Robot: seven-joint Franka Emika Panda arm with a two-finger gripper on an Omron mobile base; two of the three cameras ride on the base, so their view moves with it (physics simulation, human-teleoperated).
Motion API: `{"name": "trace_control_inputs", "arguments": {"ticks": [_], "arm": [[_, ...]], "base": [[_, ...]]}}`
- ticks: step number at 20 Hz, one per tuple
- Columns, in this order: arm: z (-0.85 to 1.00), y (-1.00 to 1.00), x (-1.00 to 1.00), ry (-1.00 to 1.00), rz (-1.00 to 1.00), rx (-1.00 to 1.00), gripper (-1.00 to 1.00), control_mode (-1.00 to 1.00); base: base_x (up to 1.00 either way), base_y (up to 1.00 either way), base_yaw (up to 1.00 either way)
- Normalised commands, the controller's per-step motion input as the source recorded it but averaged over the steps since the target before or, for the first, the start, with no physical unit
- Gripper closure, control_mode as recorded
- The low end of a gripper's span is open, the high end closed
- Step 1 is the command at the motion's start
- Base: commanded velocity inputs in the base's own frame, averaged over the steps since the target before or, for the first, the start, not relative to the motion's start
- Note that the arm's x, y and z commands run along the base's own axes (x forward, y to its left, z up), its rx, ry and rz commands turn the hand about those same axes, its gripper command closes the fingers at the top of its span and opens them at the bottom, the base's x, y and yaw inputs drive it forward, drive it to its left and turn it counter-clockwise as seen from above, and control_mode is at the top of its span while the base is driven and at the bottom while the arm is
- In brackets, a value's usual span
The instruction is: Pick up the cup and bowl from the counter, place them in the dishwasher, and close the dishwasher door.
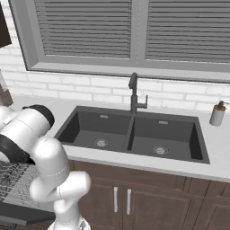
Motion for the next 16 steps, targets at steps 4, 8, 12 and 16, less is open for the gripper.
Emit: {"name": "trace_control_inputs", "arguments": {"ticks": [4, 8, 12, 16], "arm": [[-0.01, 0.0, -0.32, 0.03, -0.02, -0.16, 1.0, -1.0], [0.0, 0.0, -0.75, 0.01, -0.04, -0.21, 1.0, -1.0], [-0.01, 0.0, -0.31, 0.24, -0.05, -0.24, 1.0, -1.0], [-0.07, 0.0, 0.0, 0.4, -0.03, -0.27, 1.0, -1.0]], "base": [[0.0, 0.0, 0.0], [0.0, 0.0, 0.0], [0.0, 0.0, 0.0], [0.0, 0.0, 0.0]]}}
